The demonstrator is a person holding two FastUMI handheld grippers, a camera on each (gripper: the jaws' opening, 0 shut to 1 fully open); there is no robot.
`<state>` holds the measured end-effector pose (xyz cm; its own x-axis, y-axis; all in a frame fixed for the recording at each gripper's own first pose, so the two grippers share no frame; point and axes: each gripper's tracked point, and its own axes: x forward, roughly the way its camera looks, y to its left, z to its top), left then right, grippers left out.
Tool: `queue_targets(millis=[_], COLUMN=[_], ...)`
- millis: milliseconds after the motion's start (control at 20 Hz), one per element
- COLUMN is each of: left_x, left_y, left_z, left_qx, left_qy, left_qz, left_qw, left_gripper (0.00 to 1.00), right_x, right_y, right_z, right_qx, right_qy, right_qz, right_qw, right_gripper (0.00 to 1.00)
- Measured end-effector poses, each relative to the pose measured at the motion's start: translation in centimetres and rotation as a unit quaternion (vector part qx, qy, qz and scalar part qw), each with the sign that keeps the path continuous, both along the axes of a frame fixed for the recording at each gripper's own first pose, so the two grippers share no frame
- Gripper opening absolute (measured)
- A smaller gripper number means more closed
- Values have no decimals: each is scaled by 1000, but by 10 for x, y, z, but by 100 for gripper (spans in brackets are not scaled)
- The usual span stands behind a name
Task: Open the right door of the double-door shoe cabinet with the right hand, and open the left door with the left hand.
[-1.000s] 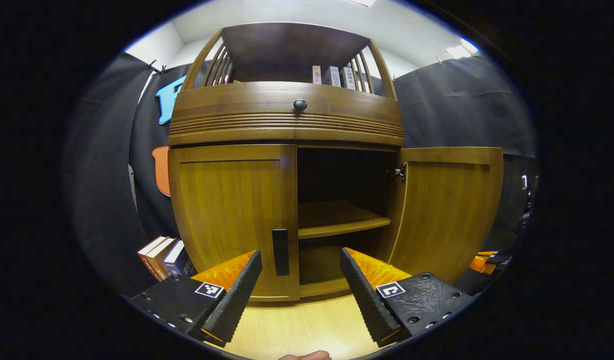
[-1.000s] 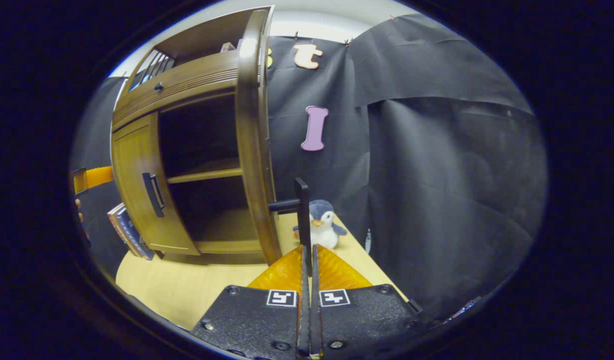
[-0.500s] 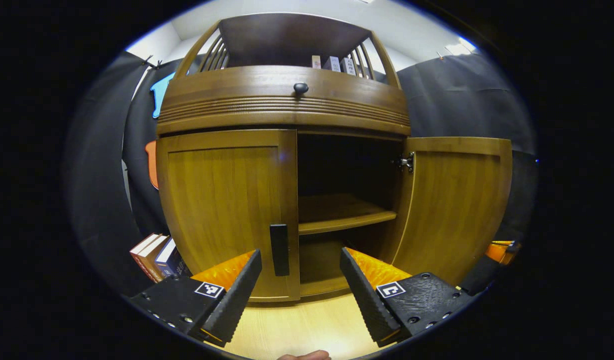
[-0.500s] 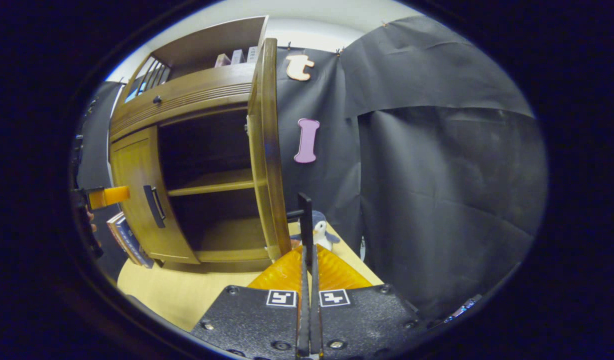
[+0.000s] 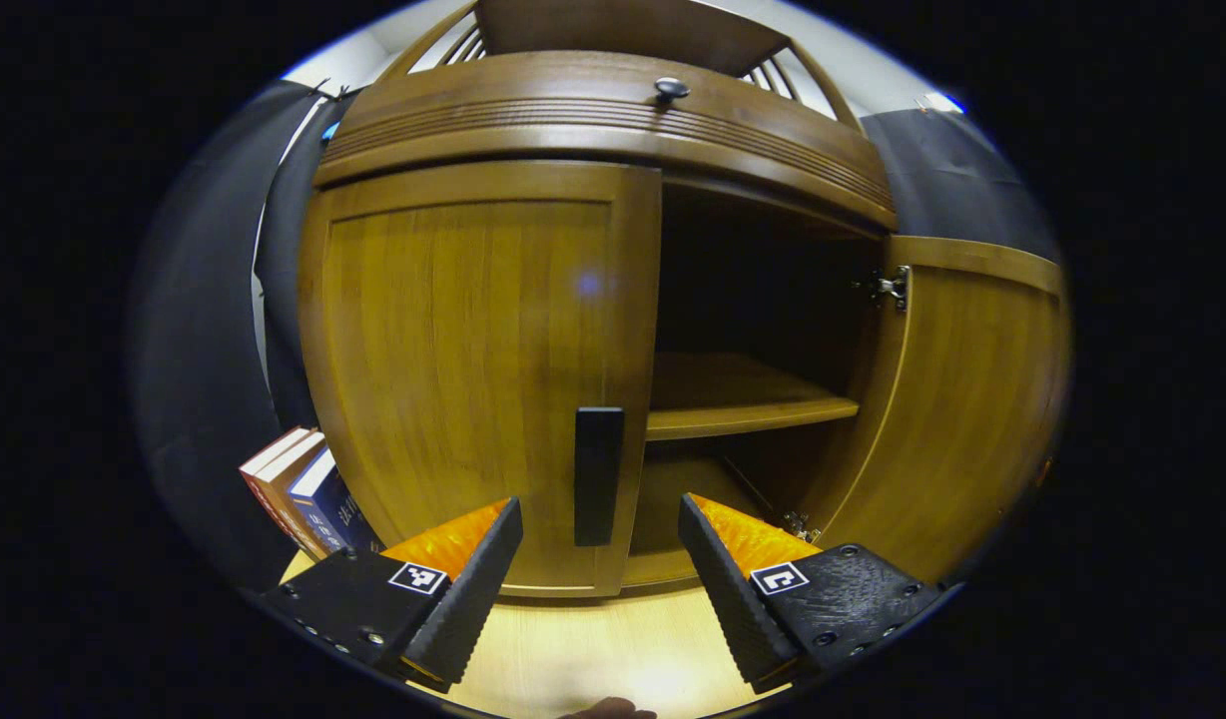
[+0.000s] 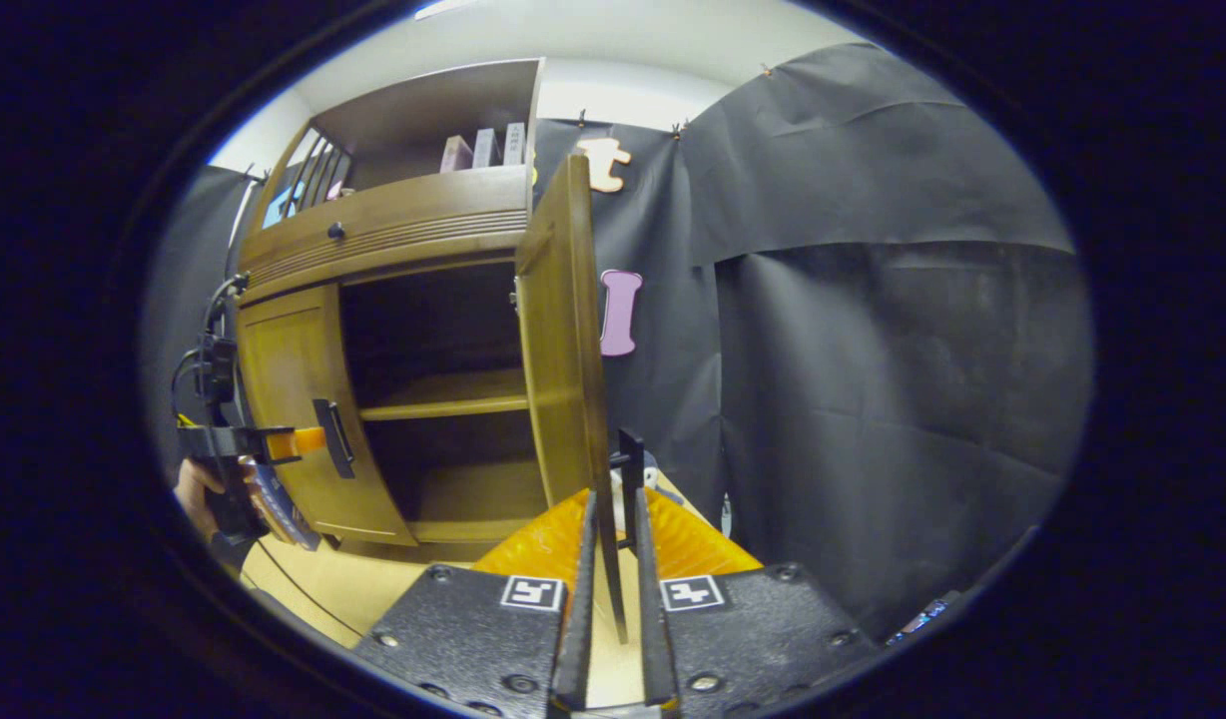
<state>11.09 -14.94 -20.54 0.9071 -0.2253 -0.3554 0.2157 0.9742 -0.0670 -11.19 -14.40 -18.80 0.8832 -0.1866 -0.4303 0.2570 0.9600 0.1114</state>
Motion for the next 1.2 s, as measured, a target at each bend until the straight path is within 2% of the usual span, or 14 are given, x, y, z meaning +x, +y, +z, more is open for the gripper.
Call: queue_targets(millis=[200, 250, 400, 600, 800, 900, 1200], left_x=[23, 29, 48, 64, 74, 73, 75], left_y=[-3, -4, -2, 2, 4, 5, 7], left_z=[-17, -20, -27, -36, -43, -42, -44], left_qx=[2, 6, 16, 17, 17, 24, 27], left_qy=[9, 7, -8, -9, -8, -15, -32], left_qz=[5, 5, 8, 19, 22, 20, 13], left_qw=[1000, 1000, 1000, 1000, 1000, 999, 999], left_gripper=[94, 94, 94, 94, 94, 91, 92], right_x=[-7, -9, -9, -11, -9, -8, -5], right_y=[12, 14, 26, 36, 41, 44, 51], right_z=[6, 8, 13, 16, 15, 13, 9], right_qx=[-10, -12, -6, -10, -11, -11, -14], right_qy=[0, -1, -4, -5, -4, -1, 8], right_qz=[6, 7, 11, 16, 20, 22, 39], right_qw=[1000, 1000, 1000, 1000, 1000, 1000, 999], right_gripper=[43, 41, 46, 58, 63, 63, 63])
